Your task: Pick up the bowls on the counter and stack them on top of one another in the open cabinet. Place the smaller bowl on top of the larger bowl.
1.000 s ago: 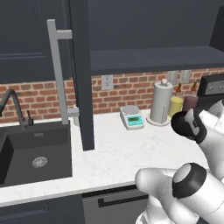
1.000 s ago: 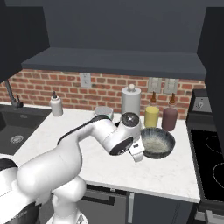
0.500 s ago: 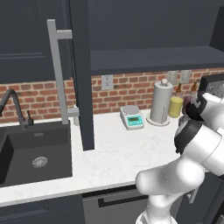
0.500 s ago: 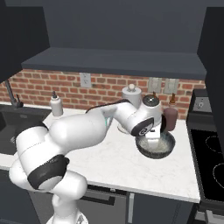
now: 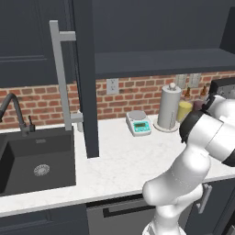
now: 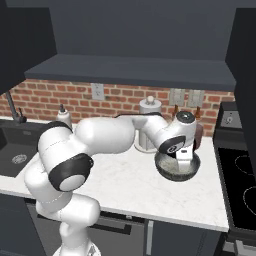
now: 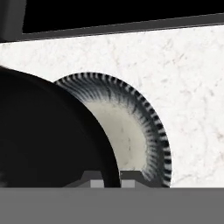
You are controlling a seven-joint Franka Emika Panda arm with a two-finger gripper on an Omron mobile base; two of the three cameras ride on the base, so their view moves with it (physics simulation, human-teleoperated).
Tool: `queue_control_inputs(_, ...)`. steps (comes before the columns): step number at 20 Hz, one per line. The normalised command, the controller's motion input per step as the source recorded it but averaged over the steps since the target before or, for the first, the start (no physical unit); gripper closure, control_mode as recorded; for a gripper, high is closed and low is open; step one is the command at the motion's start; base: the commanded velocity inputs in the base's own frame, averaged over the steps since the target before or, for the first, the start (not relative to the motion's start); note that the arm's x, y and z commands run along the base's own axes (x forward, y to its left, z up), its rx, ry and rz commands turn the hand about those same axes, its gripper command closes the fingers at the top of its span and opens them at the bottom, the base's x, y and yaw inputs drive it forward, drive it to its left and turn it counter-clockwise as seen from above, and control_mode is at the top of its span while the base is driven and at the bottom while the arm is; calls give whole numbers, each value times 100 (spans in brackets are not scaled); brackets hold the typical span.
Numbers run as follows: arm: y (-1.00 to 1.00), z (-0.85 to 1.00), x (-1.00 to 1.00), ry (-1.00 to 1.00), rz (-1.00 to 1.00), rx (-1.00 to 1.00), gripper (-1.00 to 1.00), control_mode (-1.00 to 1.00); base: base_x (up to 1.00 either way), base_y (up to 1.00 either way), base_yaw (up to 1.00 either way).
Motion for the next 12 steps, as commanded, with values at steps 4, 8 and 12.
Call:
queue_control_inputs(4,-1,-35,29,2,0,0,100,-100,0,0,0)
queue_control_inputs(8,-19,-13,44,0,0,0,100,-100,0,0,0)
queue_control_inputs(12,-19,-40,41,5,0,0,100,-100,0,0,0)
